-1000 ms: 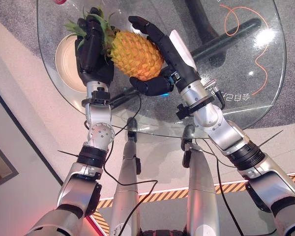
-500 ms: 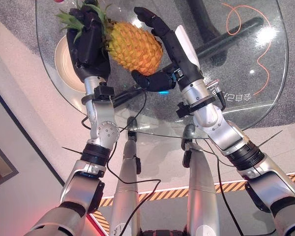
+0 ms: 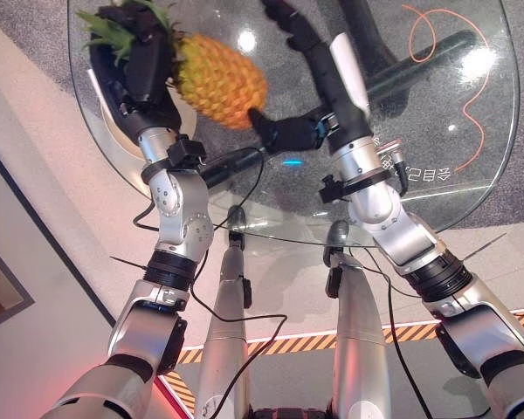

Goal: Pick up the fruit to the plate

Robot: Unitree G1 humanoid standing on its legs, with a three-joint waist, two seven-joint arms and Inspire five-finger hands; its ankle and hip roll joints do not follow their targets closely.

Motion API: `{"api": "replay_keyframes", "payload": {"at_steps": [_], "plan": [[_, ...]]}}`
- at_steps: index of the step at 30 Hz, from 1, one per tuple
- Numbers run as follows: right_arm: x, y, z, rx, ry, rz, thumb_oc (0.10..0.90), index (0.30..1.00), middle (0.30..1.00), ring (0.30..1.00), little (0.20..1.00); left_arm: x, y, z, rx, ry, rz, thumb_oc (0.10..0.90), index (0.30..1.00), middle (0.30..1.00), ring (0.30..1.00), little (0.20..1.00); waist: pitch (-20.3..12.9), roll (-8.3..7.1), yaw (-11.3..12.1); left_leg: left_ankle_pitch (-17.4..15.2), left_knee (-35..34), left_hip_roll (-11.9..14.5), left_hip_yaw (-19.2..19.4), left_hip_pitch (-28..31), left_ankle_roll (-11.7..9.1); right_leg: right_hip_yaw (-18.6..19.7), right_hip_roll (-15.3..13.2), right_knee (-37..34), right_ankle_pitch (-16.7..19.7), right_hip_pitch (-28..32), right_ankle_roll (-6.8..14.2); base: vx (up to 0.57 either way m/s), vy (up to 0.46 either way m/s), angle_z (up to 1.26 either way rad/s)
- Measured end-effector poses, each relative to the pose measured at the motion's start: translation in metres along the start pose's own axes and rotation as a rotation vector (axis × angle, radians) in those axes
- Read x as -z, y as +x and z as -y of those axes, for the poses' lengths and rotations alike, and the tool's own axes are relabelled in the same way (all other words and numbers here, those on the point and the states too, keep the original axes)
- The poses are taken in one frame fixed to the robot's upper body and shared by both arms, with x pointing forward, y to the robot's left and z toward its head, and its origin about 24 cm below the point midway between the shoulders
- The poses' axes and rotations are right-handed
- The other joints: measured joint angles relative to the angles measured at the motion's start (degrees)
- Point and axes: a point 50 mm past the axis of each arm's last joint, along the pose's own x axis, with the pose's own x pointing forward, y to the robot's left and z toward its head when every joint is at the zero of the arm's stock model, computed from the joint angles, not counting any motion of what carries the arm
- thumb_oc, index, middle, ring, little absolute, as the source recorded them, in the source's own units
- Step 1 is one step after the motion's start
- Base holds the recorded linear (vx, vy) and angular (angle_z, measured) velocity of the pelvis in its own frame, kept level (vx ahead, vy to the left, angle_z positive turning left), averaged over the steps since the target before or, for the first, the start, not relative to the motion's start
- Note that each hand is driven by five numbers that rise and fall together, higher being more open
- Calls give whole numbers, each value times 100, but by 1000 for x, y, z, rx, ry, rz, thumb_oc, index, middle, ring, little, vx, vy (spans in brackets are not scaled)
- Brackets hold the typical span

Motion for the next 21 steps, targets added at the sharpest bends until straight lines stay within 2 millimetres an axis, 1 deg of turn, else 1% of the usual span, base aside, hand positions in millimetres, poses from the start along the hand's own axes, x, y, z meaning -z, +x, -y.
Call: {"api": "replay_keyframes", "payload": {"at_steps": [3,6,14,18,21], "plan": [[0,3,10,55,-4,0,800,900,900,900,900,-5,3,-8,-71,-9,38,100,300,300,300,200,0,0,-2,0,-6,0,0,-2,0,-1,1,0,-5,-5,4,0,0,0],[0,2,10,60,-1,2,800,900,900,900,900,-6,3,-11,-102,-8,43,100,300,300,300,200,0,0,-5,0,-10,0,0,-7,0,-2,0,0,-7,-11,5,0,0,0],[3,-1,9,79,4,-5,800,900,900,900,900,-5,1,-11,-112,91,74,100,300,300,300,200,0,0,-17,1,-30,1,0,-22,0,-3,-1,-6,-13,-31,11,0,0,0],[13,-5,12,115,-8,-40,800,900,900,900,900,-5,0,-14,-144,145,99,100,300,300,300,200,0,0,-19,1,-30,1,0,-22,0,-2,-1,0,-14,-33,12,0,0,0],[24,-7,15,158,-5,-87,800,900,900,900,900,-7,3,-20,-166,235,135,100,300,300,300,200,0,0,-43,1,-29,1,1,-22,0,0,-2,2,-14,-36,11,-12,13,0]]}}
